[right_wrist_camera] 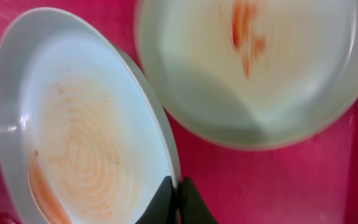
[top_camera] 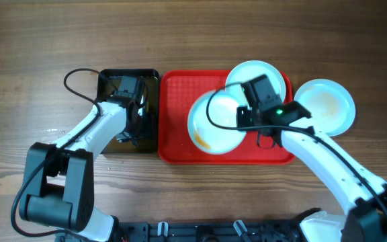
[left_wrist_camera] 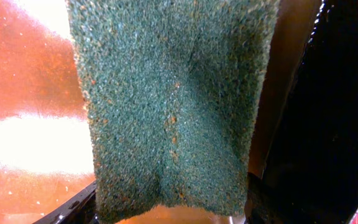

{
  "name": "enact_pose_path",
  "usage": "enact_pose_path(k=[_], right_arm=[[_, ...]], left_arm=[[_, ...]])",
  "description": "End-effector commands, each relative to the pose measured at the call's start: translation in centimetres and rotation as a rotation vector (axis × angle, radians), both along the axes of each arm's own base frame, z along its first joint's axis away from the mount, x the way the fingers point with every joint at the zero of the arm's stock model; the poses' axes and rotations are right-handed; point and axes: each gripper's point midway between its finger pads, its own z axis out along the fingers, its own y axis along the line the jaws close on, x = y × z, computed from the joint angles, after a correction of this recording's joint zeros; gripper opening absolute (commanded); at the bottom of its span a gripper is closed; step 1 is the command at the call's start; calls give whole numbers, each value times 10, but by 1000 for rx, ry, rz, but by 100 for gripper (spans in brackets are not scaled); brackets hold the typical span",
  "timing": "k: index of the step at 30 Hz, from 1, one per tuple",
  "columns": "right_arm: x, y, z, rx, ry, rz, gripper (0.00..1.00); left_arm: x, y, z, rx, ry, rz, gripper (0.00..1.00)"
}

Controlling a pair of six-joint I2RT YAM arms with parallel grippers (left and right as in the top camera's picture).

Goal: Clean dirty plates on tray and stack at the side

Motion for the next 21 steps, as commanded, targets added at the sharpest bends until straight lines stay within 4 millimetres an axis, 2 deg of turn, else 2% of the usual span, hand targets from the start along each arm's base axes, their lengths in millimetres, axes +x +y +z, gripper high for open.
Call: enact_pose_path(k=[1,5,6,8,9,10,11,12,13,14,15,16,18,19,21], right_arm=[[7,28,41,149,-53,76,4],[-20,18,5,108,148,-4,4],[-23,18,2,109,165,-1,4],[-5,9,6,59,80,-40,4],[2,11,10,70,48,-46,4],[4,22,13,120,43,-7,4],[-4,44,16,197,63,148,4],[-13,42,12,200,110,124,4],[-15,18,4,128,139,-62,4],[-17,10,2,99,150,-102,4],[-23,20,3,127,168,-10,4],[-23,20,2,125,171,-5,4],[-11,4,3,68,116,-120,5],[-7,11,5,96,102,-98,4],[-20,22,4,128,153,-2,4]], left_arm=[[8,-2,9,-13,-37,0,62],[8,-2,9,-14,-37,0,62],[8,-2,9,-14,-37,0,62],[8,-2,9,-13,-37,0,62],[8,-2,9,-13,-37,0,62],[8,-2,9,-13,-37,0,62],[8,-2,9,-13,-37,0,62],[8,-2,9,-14,-37,0,62],[8,-2,9,-14,-37,0,62],[8,-2,9,-14,-37,0,62],[8,-2,9,-13,-37,0,62],[8,-2,9,-13,-37,0,62],[8,-2,9,-13,-37,0,62],[8,-2,9,-13,-36,0,62],[8,-2,9,-13,-36,0,62]])
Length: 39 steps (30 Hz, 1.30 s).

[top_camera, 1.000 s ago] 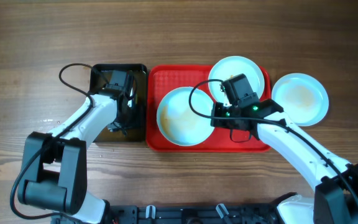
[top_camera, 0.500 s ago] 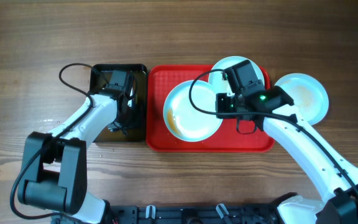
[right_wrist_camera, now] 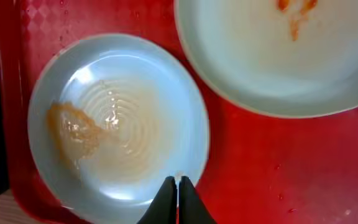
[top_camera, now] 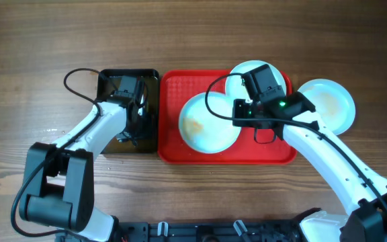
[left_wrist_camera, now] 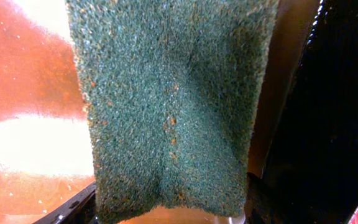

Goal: Clean dirty plates on tray and stack at the side

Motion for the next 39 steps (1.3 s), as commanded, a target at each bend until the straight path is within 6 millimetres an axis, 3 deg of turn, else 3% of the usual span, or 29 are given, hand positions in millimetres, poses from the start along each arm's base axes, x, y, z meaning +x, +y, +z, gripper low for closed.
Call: enact_pose_path(k=[1,5,6,8,9,11,18,19,20,23,25,29,35,39], right_arm=[[-11,0,-6,-15,50,46,4],[-1,-1,-3,-22,3,40,6],[1,0,-2,-19,-5,42,16],[0,0,-8,-24,6,44,16],[-4,-1,-28,-35,42,45,22],[-3,2,-57,-47,94,51,23],[-11,3,-116,-78,244,58,22],[-11,7,-118,-59,250,64,14],[-10,16,-117,-13,246,88,5],[-9,27,-107,52,232,118,4],[-1,30,-86,67,165,144,4],[22,4,-27,-60,-78,130,4],[25,-14,4,-197,-201,173,4],[31,-33,25,-403,-309,124,4]], left_arm=[[7,-2,9,-13,-34,0,62],[6,-2,9,-12,-30,0,62],[6,-2,9,-12,-30,0,62],[6,-2,9,-12,-30,0,62],[6,-2,9,-12,-30,0,62],[7,-2,9,-12,-31,0,63],[6,-2,9,-12,-30,0,62],[6,-2,9,-12,-30,0,62],[6,-2,9,-12,-30,0,62],[6,-2,9,-12,-30,0,62],[6,-2,9,-12,-30,0,62],[7,-2,9,-12,-31,0,62],[7,-2,9,-12,-31,0,62],[7,-2,9,-13,-34,0,62]])
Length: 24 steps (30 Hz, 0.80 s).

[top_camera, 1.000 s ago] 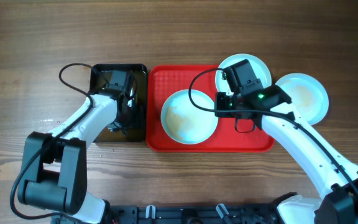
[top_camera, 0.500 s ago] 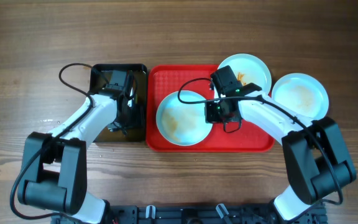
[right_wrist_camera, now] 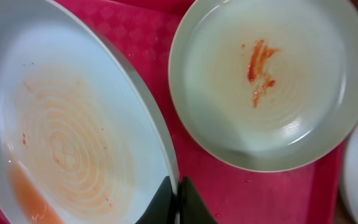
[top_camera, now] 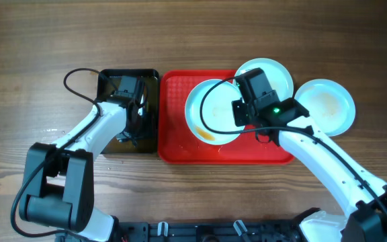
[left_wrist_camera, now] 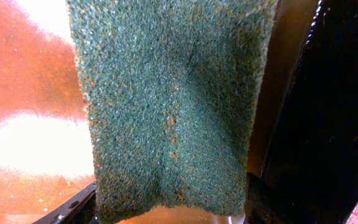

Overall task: Clean dirty plates on tray and stack at the side
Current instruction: 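Lift the plate with the right gripper and stack it on the side plate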

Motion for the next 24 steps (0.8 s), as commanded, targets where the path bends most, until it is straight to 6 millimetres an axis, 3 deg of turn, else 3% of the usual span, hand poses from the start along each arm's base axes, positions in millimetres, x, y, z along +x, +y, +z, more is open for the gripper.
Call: enact_pose_path(k=[1,4,9,12,20,24], right_arm=[[8,-16,32,-202,-166,-1,4],[9,-8,53,-372,-271,91,4],[9,40,91,-599,-463,339,4],[7,54,108,-672,-542,368,4],[15,62,145,-824,-657,394,4],[20,64,158,-775,-716,330,4]], left_arm=[[7,-2,9,-12,-33,0,63],[9,-2,9,-14,-40,0,62],[9,-2,9,-14,-40,0,63],[9,-2,9,-14,-40,0,63],[9,-2,9,-14,-40,0,63],[9,-2,9,-14,-40,0,63]])
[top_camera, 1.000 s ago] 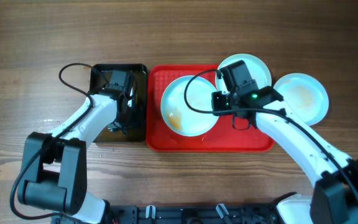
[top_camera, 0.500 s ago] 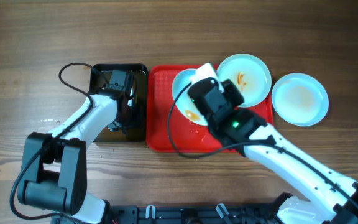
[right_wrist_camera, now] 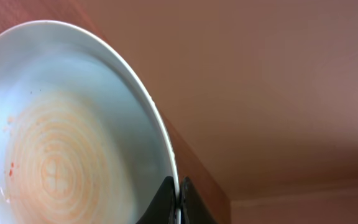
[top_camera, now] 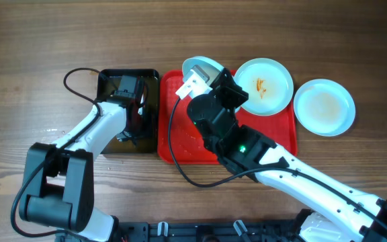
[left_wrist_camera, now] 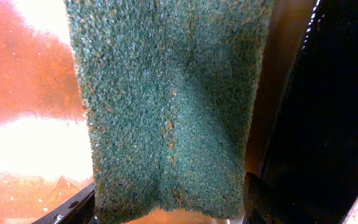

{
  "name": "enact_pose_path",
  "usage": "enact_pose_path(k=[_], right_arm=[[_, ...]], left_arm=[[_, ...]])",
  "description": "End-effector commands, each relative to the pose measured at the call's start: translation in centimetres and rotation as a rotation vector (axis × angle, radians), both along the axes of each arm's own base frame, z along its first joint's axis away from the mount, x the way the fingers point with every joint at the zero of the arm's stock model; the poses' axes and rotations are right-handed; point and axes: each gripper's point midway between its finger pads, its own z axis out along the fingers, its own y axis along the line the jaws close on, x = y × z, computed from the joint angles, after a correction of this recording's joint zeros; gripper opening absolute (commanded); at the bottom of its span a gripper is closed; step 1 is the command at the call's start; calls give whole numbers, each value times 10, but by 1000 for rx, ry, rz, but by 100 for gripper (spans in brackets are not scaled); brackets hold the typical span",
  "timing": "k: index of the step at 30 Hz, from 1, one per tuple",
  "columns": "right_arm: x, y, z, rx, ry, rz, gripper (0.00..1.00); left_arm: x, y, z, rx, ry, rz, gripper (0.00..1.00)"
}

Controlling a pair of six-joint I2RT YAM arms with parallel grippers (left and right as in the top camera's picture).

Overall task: Clean dirty plates on tray and stack at the side
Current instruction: 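Lift the plate with the right gripper and stack it on the side plate, then grasp the last plate with the right gripper and pull it to tray center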

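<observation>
My right gripper [top_camera: 209, 78] is shut on the rim of a pale plate [top_camera: 201, 68], held high and tipped on edge over the left end of the red tray [top_camera: 173, 134]. Faint orange rings smear the plate's face [right_wrist_camera: 67, 149], pinched between the right gripper [right_wrist_camera: 178, 194] jaws. A second plate [top_camera: 265, 84] with a red stain lies on the tray's right end. A third plate [top_camera: 324, 106] rests on the table to the right. My left gripper [top_camera: 127, 89] stays in the black bin [top_camera: 146, 75], shut on a green sponge [left_wrist_camera: 169, 99].
The right arm [top_camera: 274, 165] crosses above the tray's front half and hides it. Orange liquid [left_wrist_camera: 23, 93] fills the bin under the sponge. A black cable [top_camera: 76, 77] loops left of the bin. Bare wooden table [top_camera: 32, 40] surrounds everything.
The right arm has risen high with the plate, which has gone from tilted beside the stained plate to standing on edge over the tray's left end. The left gripper and sponge are unchanged.
The right gripper held the smeared plate by its rim, tilted over the tray's middle. It then held it flatter above the tray's left-centre, later tilted again next to the stained plate, and now raised on edge. The left gripper kept the sponge in the bin throughout.
</observation>
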Motion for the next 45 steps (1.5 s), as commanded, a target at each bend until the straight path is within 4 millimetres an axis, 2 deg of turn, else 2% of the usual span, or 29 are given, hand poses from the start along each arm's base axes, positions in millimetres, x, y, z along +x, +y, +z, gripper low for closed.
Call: enact_pose_path(k=[1,3,4,5,7,9,11,13,14,15,17,18,20,23,26,29,30,32,34,35,37,40,45], right_arm=[[2,-14,11,140,-51,-83,4],[7,-23,-10,287,11,-121,4],[9,-33,-28,395,79,-158,4],[10,-44,-50,555,161,-223,4],[11,-57,-77,809,297,-326,4],[19,-87,-94,1058,383,-471,4],[20,-123,-105,1192,401,-625,4],[16,-165,-114,1284,399,-781,4],[14,-178,-117,1306,401,-819,4],[10,-202,-121,1340,396,-886,4],[-2,-245,-128,1377,362,-1018,4],[-6,-260,-130,1395,349,-1060,4],[-26,-303,-142,1461,304,-1192,4],[-50,-334,-158,1484,264,-1312,4],[-61,-351,-164,1496,232,-1358,4],[-60,-352,-164,1502,227,-1357,6],[-60,-352,-164,1502,227,-1357,13],[-60,-352,-164,1501,227,-1357,41],[-60,-352,-164,1499,232,-1352,52],[-53,-345,-162,1490,287,-1264,65],[-39,-330,-156,1516,361,-1110,100],[-26,-297,-150,1537,488,-892,100],[-27,-212,-166,1467,723,-696,99]], left_arm=[[7,-2,9,-12,-33,0,63],[7,-2,9,-12,-32,0,63],[7,-2,9,-12,-32,0,63],[7,-2,9,-12,-32,0,63],[7,-2,9,-12,-32,0,63],[7,-2,9,-12,-32,0,63],[7,-2,9,-12,-32,0,63],[7,-2,9,-12,-32,0,63],[7,-2,9,-12,-32,0,63],[7,-2,9,-12,-32,0,63],[7,-2,9,-12,-32,0,63],[7,-2,9,-12,-32,0,63],[7,-2,9,-12,-32,0,64],[7,-2,9,-12,-32,0,63],[7,-2,9,-12,-32,0,63],[7,-2,9,-12,-32,0,63],[7,-2,9,-12,-31,0,63],[7,-2,9,-12,-32,0,64],[7,-2,9,-12,-32,0,64],[7,-2,9,-12,-32,1,64],[7,-2,9,-12,-32,0,64],[7,-2,9,-12,-32,1,64],[7,-2,9,-12,-33,0,65]])
